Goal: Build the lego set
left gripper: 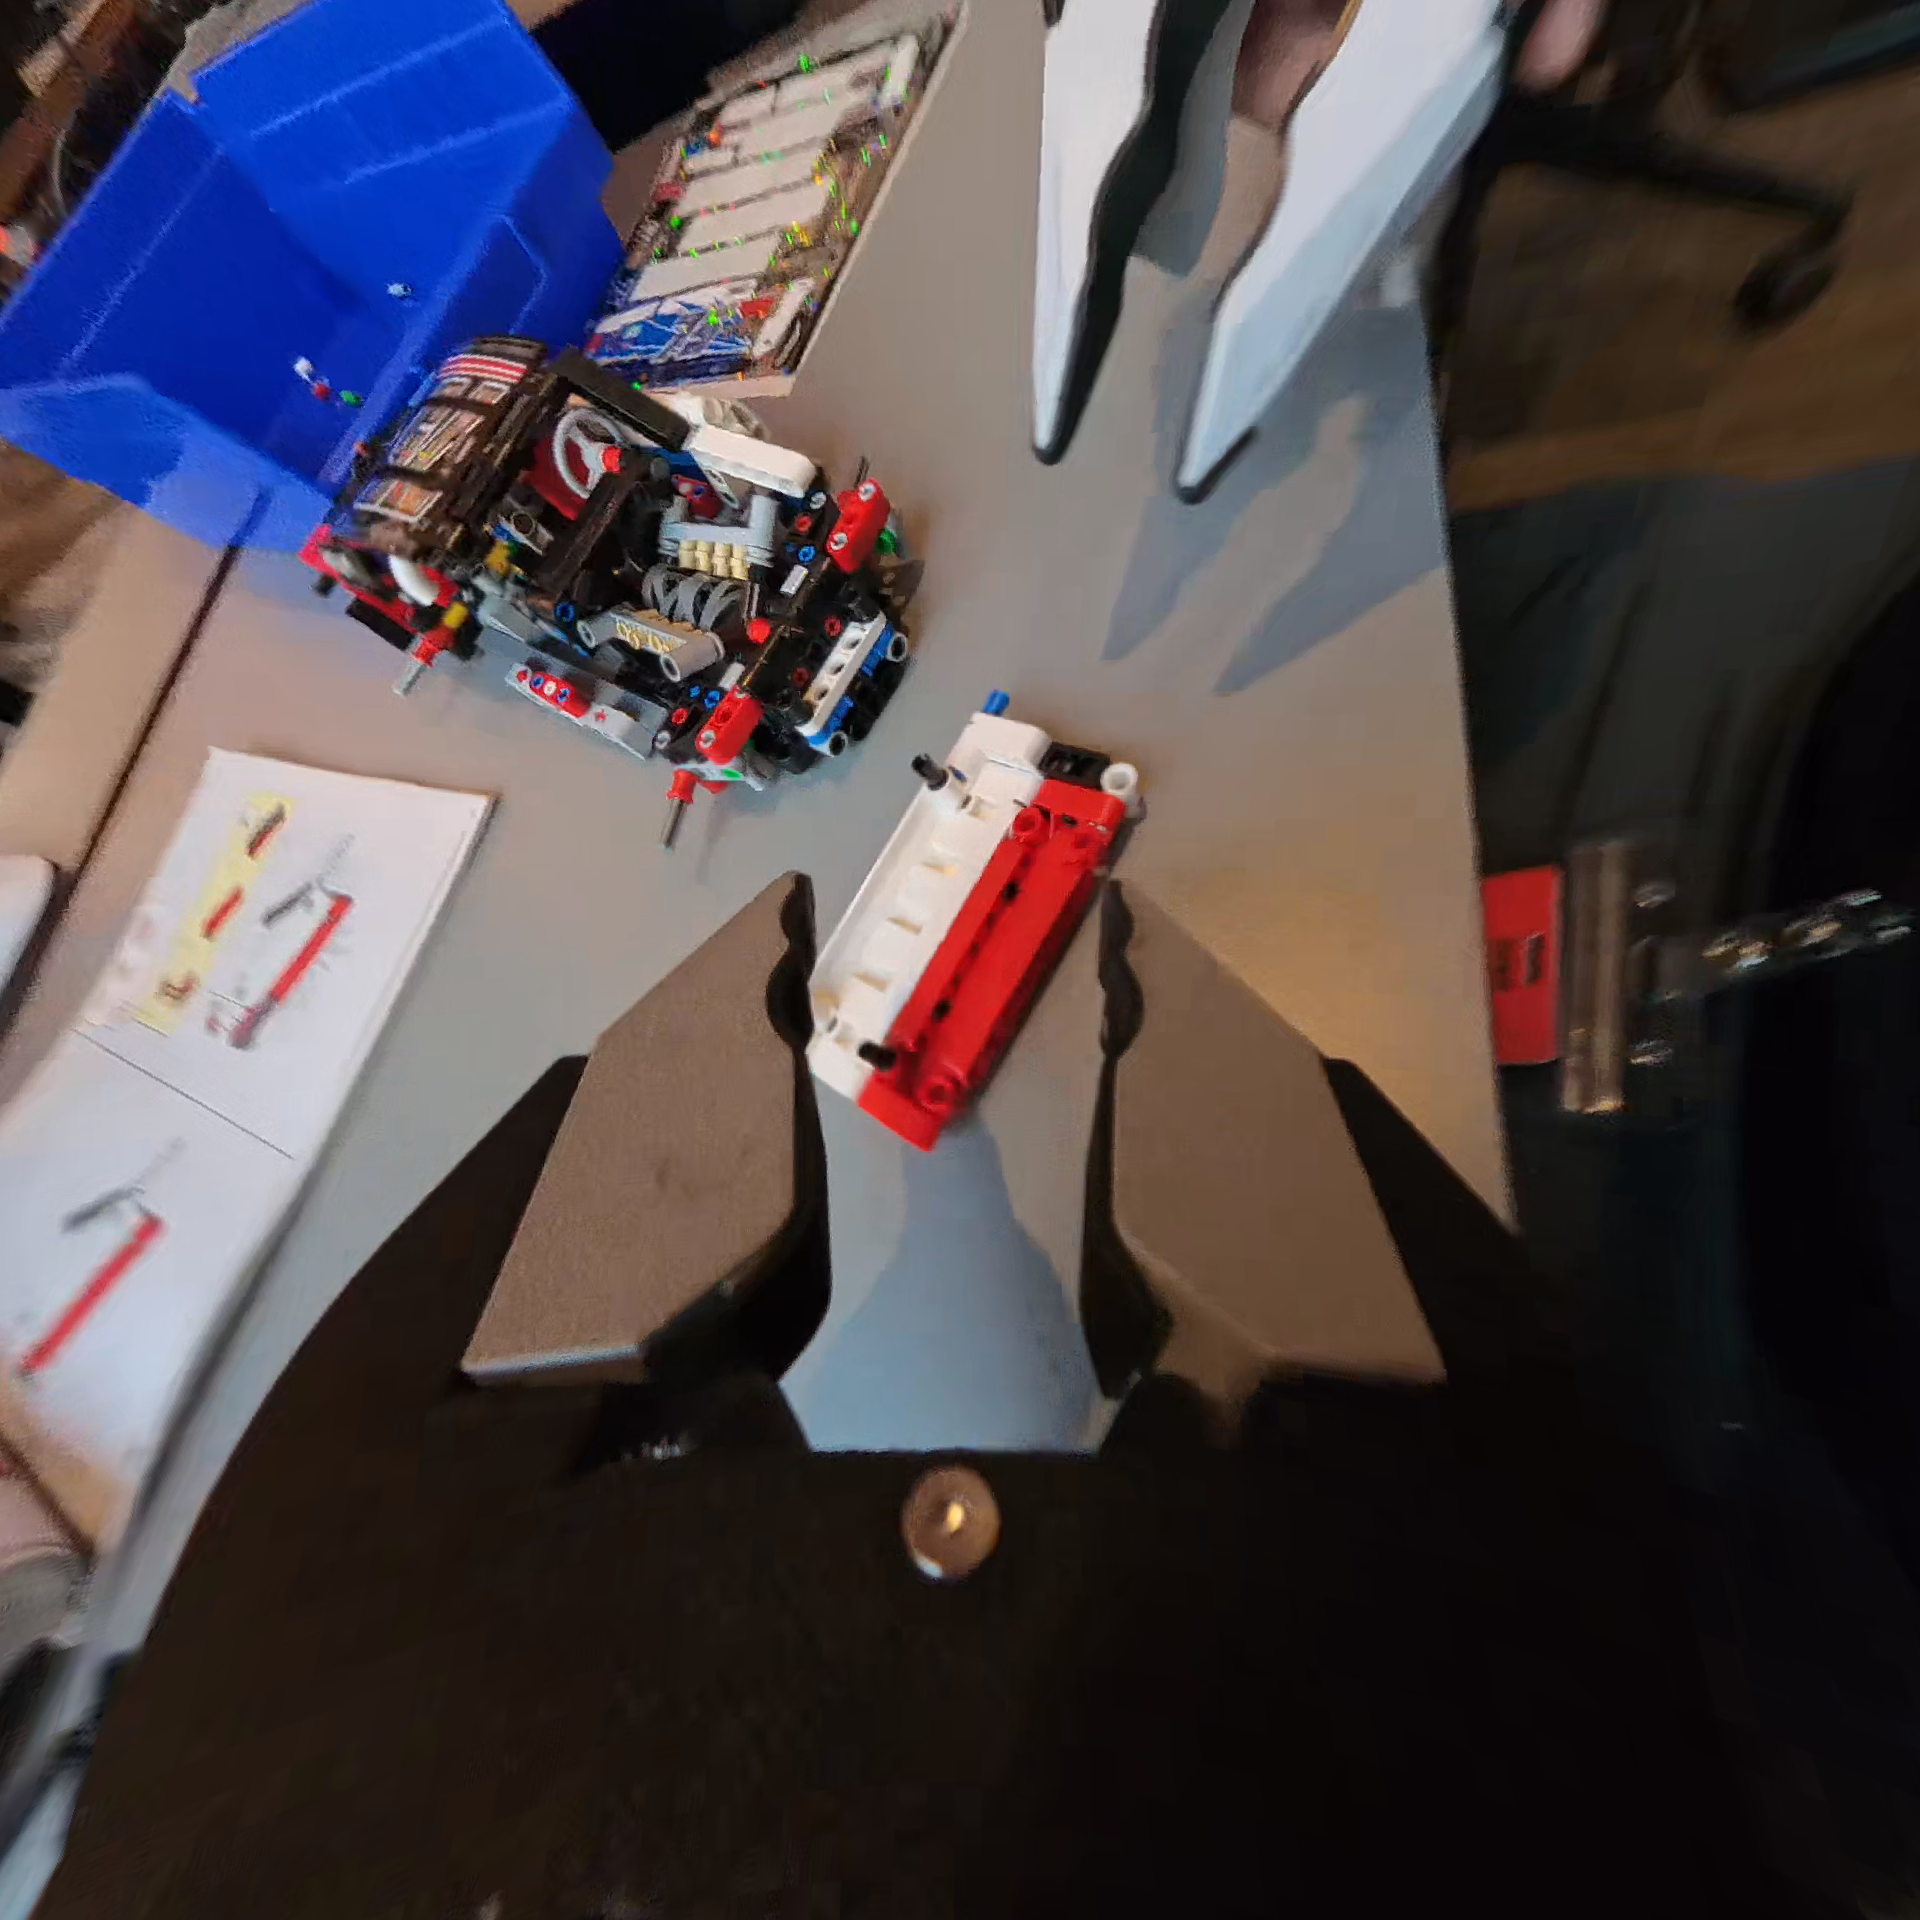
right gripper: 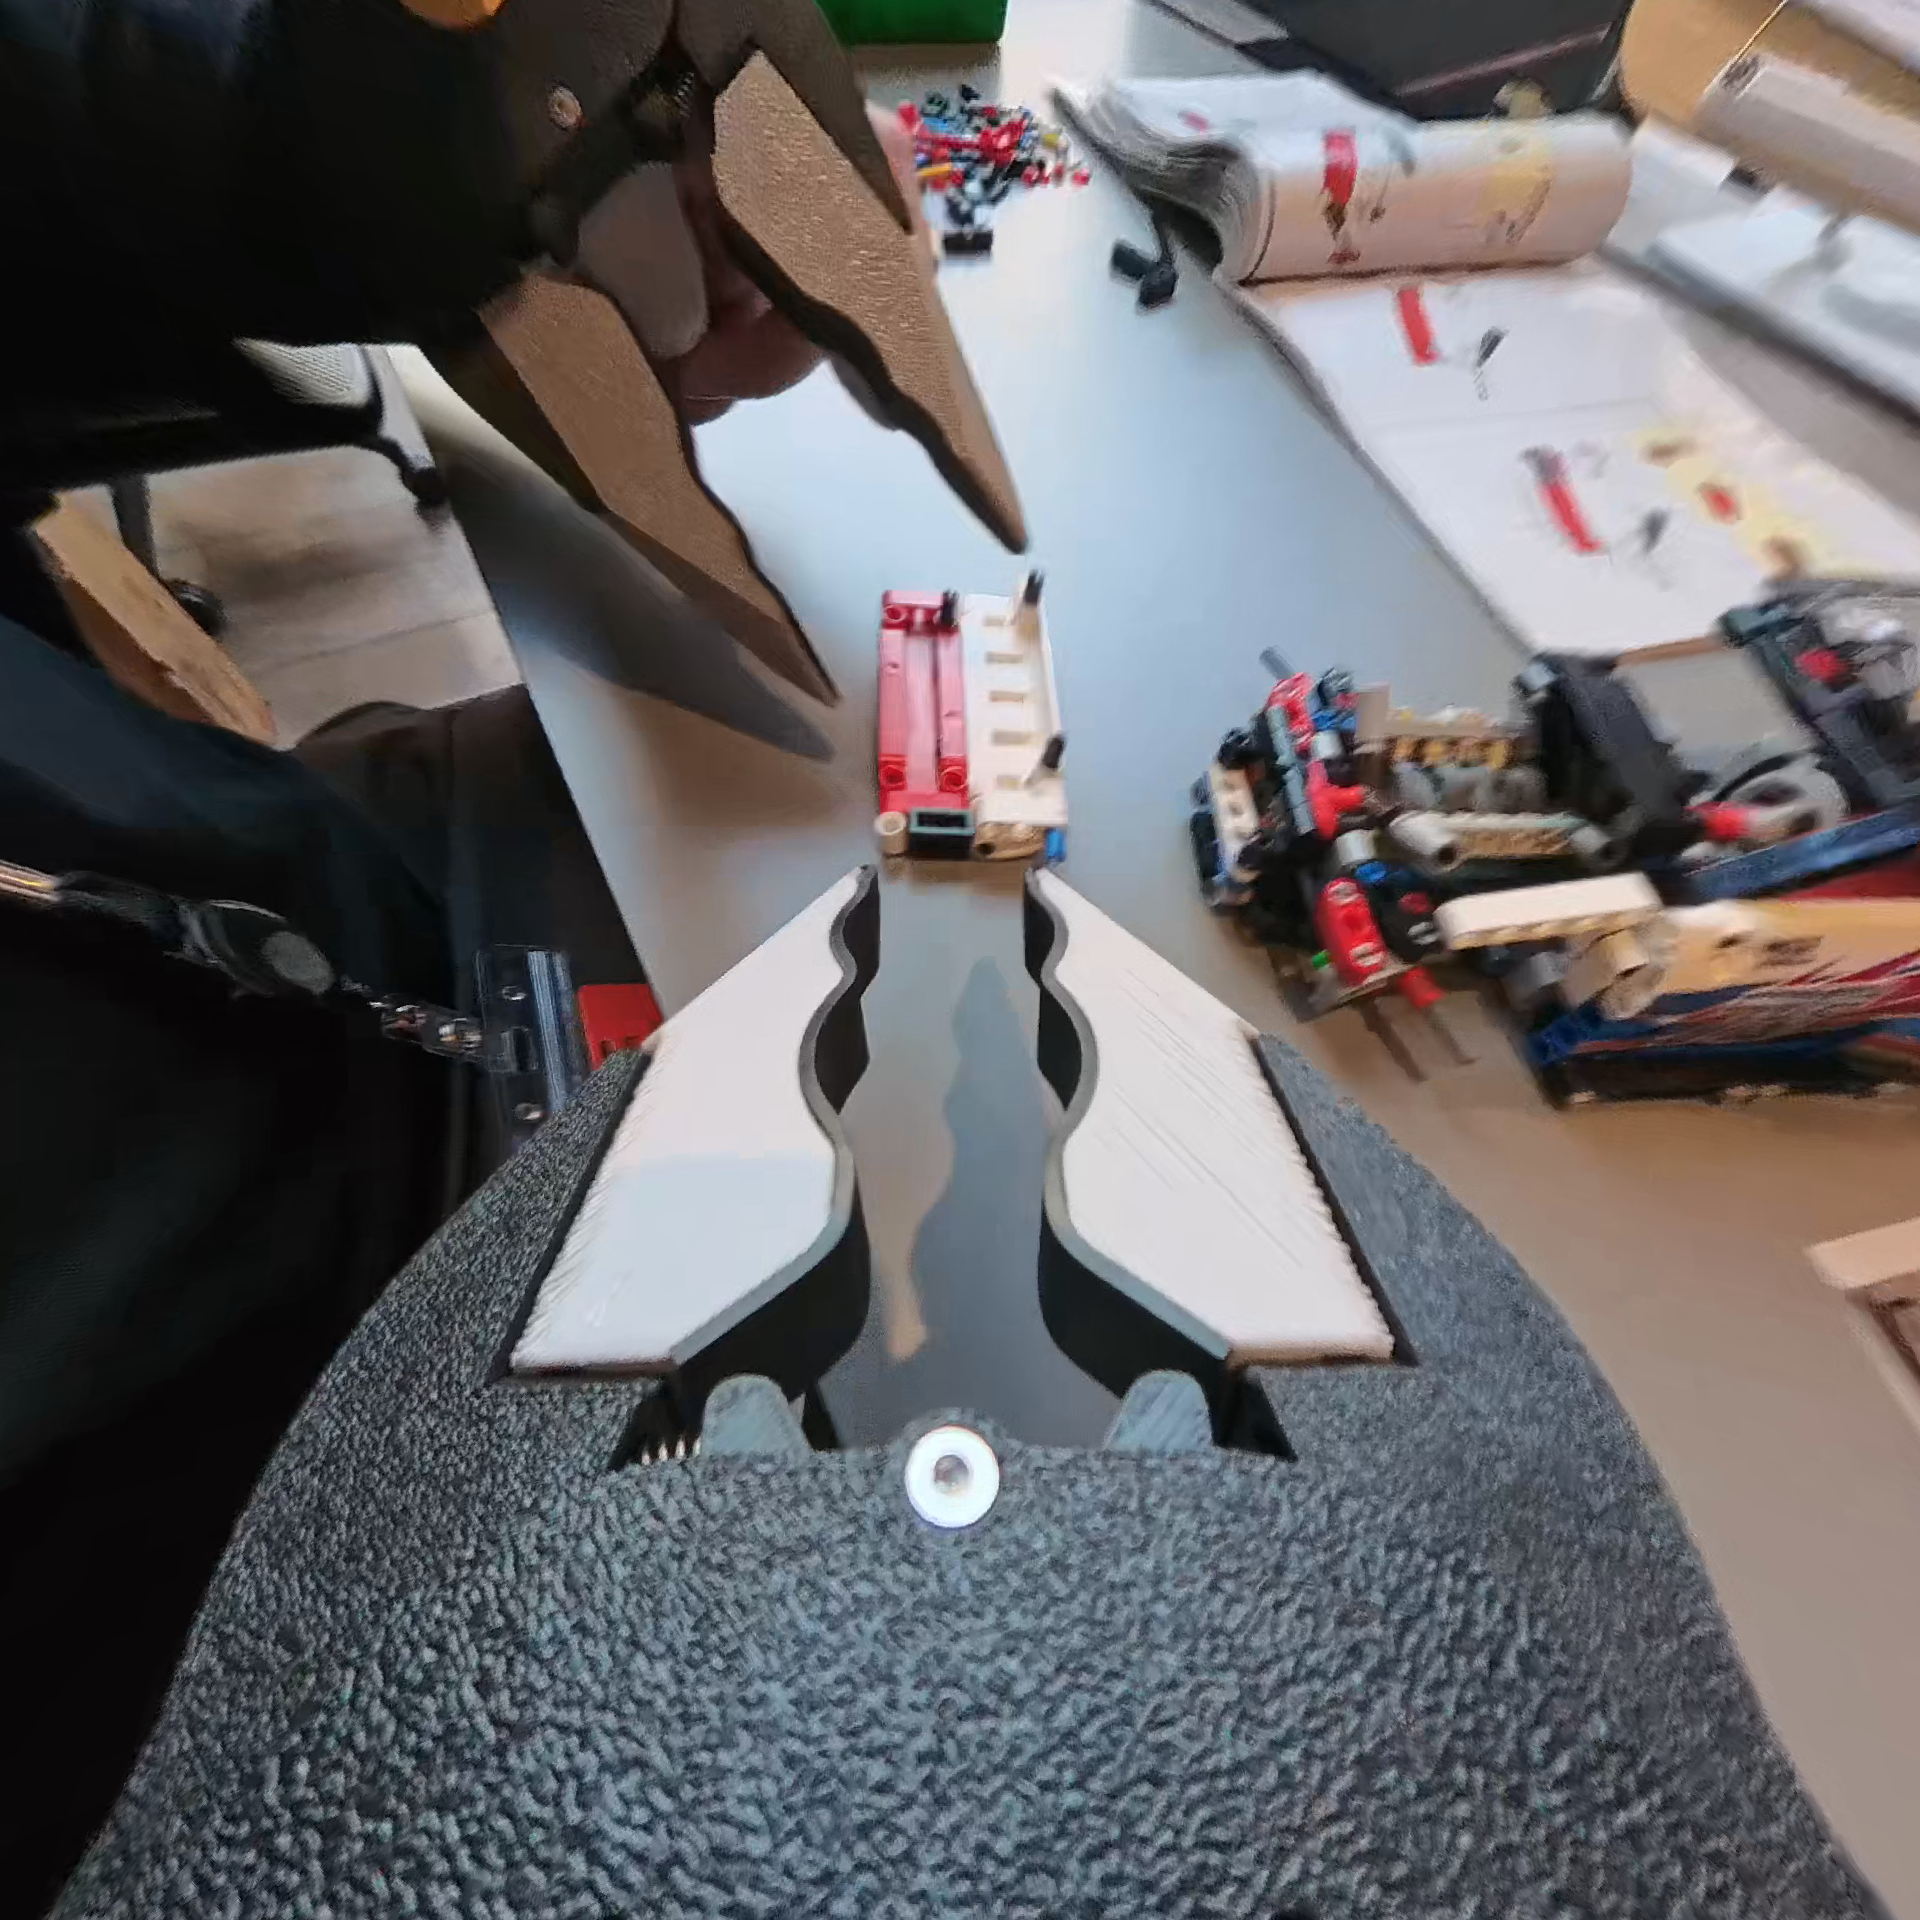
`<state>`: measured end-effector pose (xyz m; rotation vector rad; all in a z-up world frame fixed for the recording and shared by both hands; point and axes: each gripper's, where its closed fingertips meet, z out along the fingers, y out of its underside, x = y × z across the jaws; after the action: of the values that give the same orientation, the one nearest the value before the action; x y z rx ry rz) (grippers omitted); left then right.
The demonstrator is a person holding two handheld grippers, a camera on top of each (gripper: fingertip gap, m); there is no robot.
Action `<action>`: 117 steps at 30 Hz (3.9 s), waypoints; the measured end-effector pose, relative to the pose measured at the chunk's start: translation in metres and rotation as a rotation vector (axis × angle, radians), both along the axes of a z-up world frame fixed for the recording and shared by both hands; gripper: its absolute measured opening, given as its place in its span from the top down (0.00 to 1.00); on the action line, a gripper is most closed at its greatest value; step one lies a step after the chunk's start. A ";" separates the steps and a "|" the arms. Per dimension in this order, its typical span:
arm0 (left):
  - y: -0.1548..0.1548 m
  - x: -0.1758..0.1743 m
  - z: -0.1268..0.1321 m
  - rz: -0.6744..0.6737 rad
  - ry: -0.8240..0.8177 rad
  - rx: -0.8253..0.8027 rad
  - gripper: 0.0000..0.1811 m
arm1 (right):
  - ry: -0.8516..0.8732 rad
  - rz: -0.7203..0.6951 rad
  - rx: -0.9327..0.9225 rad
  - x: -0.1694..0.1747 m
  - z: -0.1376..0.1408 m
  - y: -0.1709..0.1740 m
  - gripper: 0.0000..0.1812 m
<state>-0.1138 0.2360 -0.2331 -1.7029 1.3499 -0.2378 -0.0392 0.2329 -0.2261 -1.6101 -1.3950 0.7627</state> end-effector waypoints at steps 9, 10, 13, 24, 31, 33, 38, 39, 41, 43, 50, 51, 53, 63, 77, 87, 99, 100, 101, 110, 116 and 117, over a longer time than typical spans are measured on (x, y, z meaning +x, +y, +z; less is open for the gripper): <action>0.005 -0.060 0.009 0.200 -0.235 -0.054 0.73 | -0.007 -0.240 0.122 0.008 0.001 0.083 0.77; 0.007 -0.065 0.013 0.219 -0.263 -0.046 0.73 | -0.009 -0.250 0.157 0.009 0.003 0.089 0.79; 0.012 -0.077 0.027 0.263 -0.376 -0.028 0.77 | -0.028 -0.223 0.199 0.007 0.000 0.093 0.79; 0.014 -0.077 0.024 0.223 -0.444 -0.161 0.72 | 0.120 -0.117 0.172 -0.004 0.019 0.090 0.88; 0.019 -0.078 0.031 0.222 -0.482 -0.128 0.77 | 0.269 -0.130 0.164 0.003 0.040 0.093 1.00; 0.020 -0.077 0.030 0.221 -0.481 -0.139 0.78 | 0.290 -0.139 0.166 0.004 0.043 0.095 1.00; 0.024 -0.076 0.026 0.230 -0.467 -0.152 0.79 | 0.363 -0.156 0.140 0.011 0.052 0.098 1.00; 0.025 -0.076 0.027 0.236 -0.468 -0.149 0.79 | 0.379 -0.158 0.133 0.013 0.054 0.099 1.00; 0.027 -0.077 0.027 0.247 -0.470 -0.140 0.80 | 0.406 -0.164 0.121 0.015 0.057 0.100 1.00; 0.028 -0.077 0.026 0.252 -0.464 -0.142 0.80 | 0.426 -0.166 0.117 0.017 0.059 0.101 1.00; 0.032 -0.076 0.025 0.261 -0.461 -0.149 0.82 | 0.468 -0.179 0.124 0.022 0.064 0.101 1.00; 0.032 -0.076 0.025 0.262 -0.462 -0.151 0.82 | 0.470 -0.183 0.118 0.023 0.065 0.102 1.00; 0.032 -0.076 0.025 0.260 -0.464 -0.149 0.82 | 0.478 -0.189 0.105 0.024 0.065 0.104 1.00; 0.032 -0.073 0.024 0.248 -0.452 -0.154 0.82 | 0.513 -0.217 0.098 0.029 0.069 0.107 1.00; 0.031 -0.073 0.024 0.242 -0.460 -0.164 0.83 | 0.542 -0.219 0.072 0.032 0.071 0.110 1.00; 0.031 -0.074 0.024 0.245 -0.464 -0.165 0.84 | 0.551 -0.224 0.073 0.032 0.072 0.111 1.00; 0.032 -0.073 0.024 0.246 -0.459 -0.165 0.85 | 0.573 -0.230 0.059 0.035 0.074 0.113 1.00; 0.032 -0.073 0.024 0.247 -0.458 -0.167 0.85 | 0.574 -0.229 0.065 0.035 0.074 0.112 1.00; 0.032 -0.073 0.023 0.248 -0.455 -0.169 0.85 | 0.575 -0.229 0.075 0.035 0.075 0.111 1.00; 0.034 -0.072 0.021 0.258 -0.440 -0.167 0.85 | 0.574 -0.221 0.094 0.035 0.075 0.108 1.00; 0.033 -0.073 0.023 0.249 -0.452 -0.162 0.85 | 0.578 -0.223 0.075 0.035 0.075 0.110 1.00; 0.033 -0.073 0.024 0.247 -0.456 -0.161 0.86 | 0.579 -0.224 0.077 0.035 0.075 0.110 1.00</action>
<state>-0.1866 0.2687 -0.2092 -1.7912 0.7962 -0.5656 -0.0040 0.3434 -0.1513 -1.3128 -0.8051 0.9323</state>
